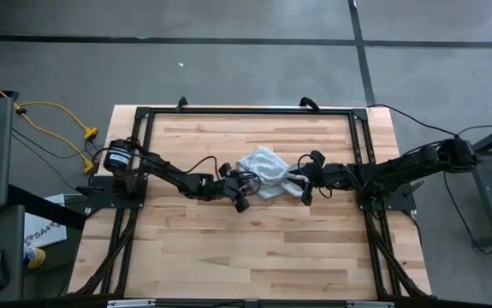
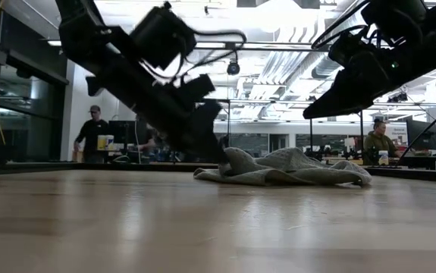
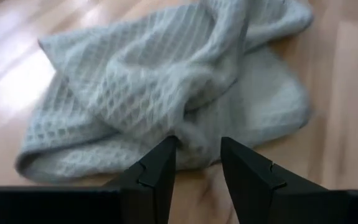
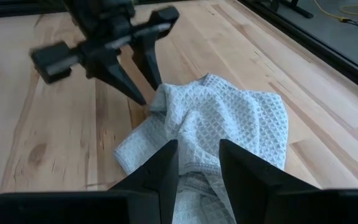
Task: Fold microfiber towels
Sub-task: Fold the gray towel
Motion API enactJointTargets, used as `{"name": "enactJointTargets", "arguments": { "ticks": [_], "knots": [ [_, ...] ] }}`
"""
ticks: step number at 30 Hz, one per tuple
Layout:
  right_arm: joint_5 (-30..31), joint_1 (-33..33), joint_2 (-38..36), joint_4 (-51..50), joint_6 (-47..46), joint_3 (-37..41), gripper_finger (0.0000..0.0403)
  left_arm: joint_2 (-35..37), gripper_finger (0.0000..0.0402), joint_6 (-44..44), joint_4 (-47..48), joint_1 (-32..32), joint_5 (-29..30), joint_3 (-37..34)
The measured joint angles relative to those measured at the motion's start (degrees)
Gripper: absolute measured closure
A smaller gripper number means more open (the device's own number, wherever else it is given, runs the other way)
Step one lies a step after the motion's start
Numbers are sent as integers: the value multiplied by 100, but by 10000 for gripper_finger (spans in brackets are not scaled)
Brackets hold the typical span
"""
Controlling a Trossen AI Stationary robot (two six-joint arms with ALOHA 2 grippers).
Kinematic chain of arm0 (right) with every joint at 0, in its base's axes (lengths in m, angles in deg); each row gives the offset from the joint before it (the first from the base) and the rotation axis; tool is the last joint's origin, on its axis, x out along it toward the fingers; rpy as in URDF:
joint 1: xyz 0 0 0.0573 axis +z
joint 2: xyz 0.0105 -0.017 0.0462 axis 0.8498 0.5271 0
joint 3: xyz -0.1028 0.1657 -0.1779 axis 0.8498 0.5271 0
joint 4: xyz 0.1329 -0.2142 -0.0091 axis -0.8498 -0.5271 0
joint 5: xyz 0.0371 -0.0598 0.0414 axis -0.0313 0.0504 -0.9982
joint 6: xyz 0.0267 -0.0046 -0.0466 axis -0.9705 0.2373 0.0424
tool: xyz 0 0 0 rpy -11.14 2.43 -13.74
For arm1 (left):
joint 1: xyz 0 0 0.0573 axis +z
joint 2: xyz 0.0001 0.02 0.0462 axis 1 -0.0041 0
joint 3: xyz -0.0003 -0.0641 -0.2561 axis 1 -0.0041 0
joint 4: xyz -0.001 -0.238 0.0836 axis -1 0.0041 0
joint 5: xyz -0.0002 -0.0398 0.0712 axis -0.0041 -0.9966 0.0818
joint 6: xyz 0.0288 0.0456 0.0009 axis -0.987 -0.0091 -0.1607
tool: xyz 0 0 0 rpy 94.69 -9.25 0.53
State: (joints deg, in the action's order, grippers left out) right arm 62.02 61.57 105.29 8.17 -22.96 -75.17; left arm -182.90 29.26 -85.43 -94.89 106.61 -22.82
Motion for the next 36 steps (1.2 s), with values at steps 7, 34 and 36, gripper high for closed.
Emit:
{"name": "enactJointTargets", "arguments": {
  "ticks": [7,34,36],
  "knots": [
    [-14,0,0,55,0,-2,292,-195,275,-318,-13,30,108,291],
    [-23,2,0,-104,0,-1,292,484,400,-1058,1332,29,1376,399],
    [-21,0,-2,-118,0,0,292,674,400,-1073,1460,29,1439,387]
  ]
}}
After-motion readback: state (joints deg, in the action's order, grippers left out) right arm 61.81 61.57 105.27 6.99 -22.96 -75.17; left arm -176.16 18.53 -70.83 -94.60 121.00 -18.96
